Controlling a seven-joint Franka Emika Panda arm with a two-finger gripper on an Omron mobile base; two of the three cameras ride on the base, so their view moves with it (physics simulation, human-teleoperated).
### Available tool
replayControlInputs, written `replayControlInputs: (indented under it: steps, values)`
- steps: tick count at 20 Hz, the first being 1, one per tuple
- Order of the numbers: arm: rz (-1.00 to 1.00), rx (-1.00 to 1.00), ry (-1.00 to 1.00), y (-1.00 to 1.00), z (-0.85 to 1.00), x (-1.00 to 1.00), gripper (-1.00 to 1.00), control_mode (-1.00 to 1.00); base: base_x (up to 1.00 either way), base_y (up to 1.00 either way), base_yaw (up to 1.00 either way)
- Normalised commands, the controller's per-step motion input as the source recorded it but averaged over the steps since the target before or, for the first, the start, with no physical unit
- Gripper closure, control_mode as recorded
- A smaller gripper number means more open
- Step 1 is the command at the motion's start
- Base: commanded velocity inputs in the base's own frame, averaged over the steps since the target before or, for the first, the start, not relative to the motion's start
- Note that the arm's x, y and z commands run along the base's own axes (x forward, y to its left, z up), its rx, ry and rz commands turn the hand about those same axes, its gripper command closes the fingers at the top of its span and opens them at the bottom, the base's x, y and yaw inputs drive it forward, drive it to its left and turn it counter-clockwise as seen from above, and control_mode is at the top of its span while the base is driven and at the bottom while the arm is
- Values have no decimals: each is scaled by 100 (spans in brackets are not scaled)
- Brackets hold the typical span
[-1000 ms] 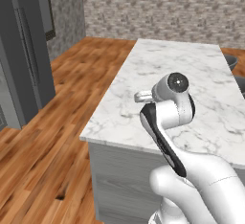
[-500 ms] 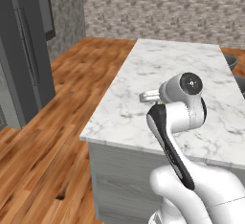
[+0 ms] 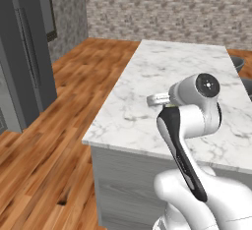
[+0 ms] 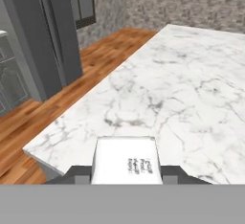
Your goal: Pick the boxed drink, boxed drink, can from the counter and place them in the open cabinet.
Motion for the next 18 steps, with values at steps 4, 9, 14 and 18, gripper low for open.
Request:
replayControlInputs:
  steps: [4, 9, 14, 18]
  values:
    - [0, 0, 0, 0, 11, -23, 100, -100, 0, 0, 0]
    - [0, 0, -3, -1, 14, -33, 100, -100, 0, 0, 0]
    - [0, 0, -5, -9, 21, -33, 100, -100, 0, 0, 0]
    - [0, 0, -4, -3, 15, -24, 100, -100, 0, 0, 0]
